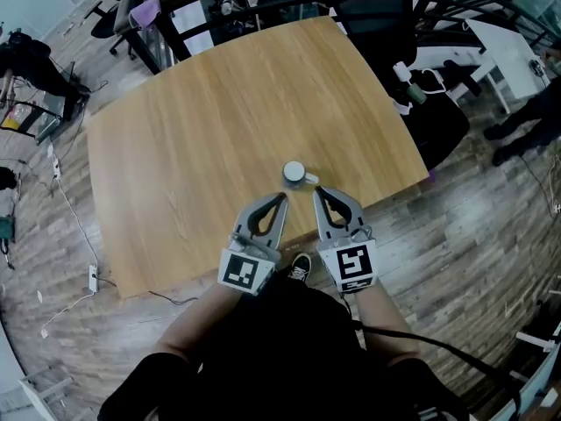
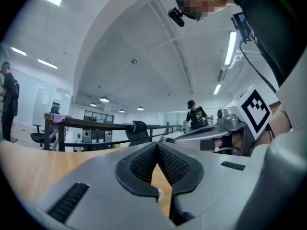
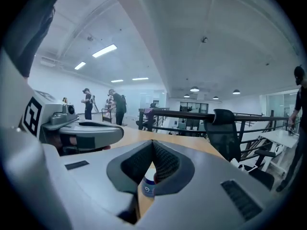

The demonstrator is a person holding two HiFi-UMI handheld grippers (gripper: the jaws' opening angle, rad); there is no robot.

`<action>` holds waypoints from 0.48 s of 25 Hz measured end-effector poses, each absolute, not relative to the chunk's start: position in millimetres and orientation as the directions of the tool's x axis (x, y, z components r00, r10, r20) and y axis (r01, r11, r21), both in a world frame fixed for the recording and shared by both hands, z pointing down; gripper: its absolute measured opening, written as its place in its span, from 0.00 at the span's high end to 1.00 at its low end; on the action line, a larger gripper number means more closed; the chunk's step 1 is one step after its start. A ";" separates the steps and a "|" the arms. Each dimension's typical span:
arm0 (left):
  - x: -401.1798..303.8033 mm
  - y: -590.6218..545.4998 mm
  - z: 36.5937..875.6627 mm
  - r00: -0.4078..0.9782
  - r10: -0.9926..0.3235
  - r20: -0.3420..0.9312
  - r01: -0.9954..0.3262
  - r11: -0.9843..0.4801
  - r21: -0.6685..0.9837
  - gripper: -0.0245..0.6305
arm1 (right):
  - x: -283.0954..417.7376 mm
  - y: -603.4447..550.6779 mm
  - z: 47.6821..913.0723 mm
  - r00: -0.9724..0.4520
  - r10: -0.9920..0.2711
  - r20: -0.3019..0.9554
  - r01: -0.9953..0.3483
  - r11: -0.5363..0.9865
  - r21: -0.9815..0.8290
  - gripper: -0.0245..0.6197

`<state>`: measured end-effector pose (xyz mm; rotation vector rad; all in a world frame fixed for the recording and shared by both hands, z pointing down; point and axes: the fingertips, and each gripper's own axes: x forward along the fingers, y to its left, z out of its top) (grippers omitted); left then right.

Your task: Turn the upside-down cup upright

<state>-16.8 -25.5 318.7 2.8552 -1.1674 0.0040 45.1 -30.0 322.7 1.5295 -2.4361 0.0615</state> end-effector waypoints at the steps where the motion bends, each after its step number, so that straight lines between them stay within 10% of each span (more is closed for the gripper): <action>1: -18.4 -20.0 311.7 0.703 -0.711 0.030 -0.711 -0.701 0.052 0.95 | 41.8 -24.3 313.5 -0.409 -0.885 0.221 -0.894 0.438 0.097 0.94; 12: -30.1 18.0 265.9 0.621 -0.783 0.046 -0.784 -0.619 0.047 0.95 | 37.3 21.2 250.0 -0.373 -0.927 0.050 -0.924 0.375 0.071 0.94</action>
